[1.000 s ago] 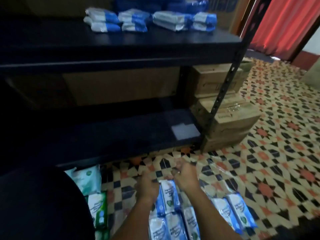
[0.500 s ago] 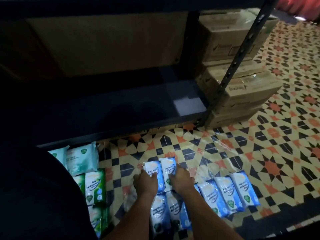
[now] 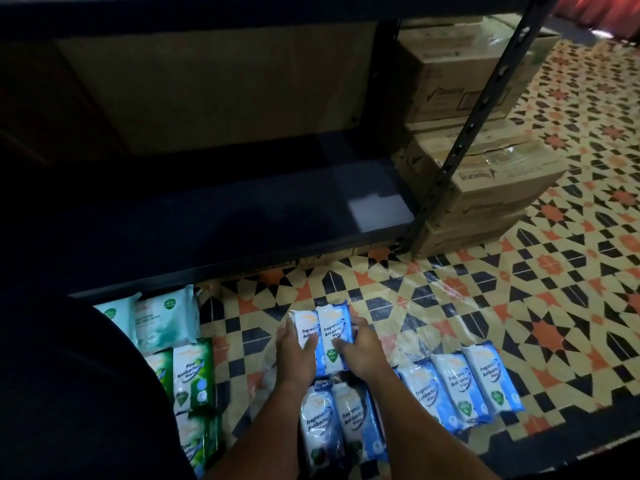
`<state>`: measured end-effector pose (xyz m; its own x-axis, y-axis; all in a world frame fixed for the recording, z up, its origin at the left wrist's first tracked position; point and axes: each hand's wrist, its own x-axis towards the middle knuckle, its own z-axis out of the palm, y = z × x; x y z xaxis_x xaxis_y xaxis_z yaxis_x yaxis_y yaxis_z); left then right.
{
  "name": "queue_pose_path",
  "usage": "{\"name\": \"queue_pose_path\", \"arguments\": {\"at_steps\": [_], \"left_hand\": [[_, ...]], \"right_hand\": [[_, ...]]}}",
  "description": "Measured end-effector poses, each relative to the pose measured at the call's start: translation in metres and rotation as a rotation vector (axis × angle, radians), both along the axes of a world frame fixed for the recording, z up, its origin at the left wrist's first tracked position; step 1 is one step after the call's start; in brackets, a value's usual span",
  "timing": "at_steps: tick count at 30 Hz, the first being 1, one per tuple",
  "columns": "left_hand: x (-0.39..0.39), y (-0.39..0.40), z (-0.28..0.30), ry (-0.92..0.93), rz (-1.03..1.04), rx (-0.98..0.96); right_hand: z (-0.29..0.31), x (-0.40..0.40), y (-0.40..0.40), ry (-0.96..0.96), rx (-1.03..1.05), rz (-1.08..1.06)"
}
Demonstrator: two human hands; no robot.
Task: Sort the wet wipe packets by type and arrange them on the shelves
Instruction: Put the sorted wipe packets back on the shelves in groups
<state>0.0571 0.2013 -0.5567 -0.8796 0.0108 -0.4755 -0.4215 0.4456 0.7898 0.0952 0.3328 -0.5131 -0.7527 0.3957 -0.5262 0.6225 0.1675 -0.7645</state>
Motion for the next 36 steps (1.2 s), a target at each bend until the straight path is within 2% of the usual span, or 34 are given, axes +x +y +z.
{"name": "queue_pose_path", "arguments": {"at_steps": [7, 11, 13, 17, 21, 25, 36], "left_hand": [[-0.017, 0.012, 0.037, 0.016, 0.128, 0.269], [-0.051, 0.013, 0.012, 0.085, 0.088, 0.26], [-0.068, 0.014, 0.023, 0.116, 0.077, 0.241], [-0.094, 0.011, 0.087, 0.143, 0.043, 0.342], [-0.086, -0.008, 0.209, 0.172, 0.011, 0.481], [-0.069, -0.035, 0.299, 0.309, -0.028, 0.526], [-0.059, -0.129, 0.48, 0.565, 0.09, 0.731]], "right_hand": [[0.033, -0.01, 0.007, 0.123, -0.179, -0.182], [0.067, -0.018, 0.007, 0.211, -0.224, -0.202], [0.089, -0.022, 0.007, 0.261, -0.218, -0.19], [0.139, -0.027, 0.008, 0.38, -0.203, -0.173], [0.193, -0.035, 0.0, 0.503, -0.179, -0.13], [0.251, -0.045, -0.022, 0.632, -0.209, -0.094], [0.412, -0.089, -0.105, 0.977, -0.202, 0.077]]}}
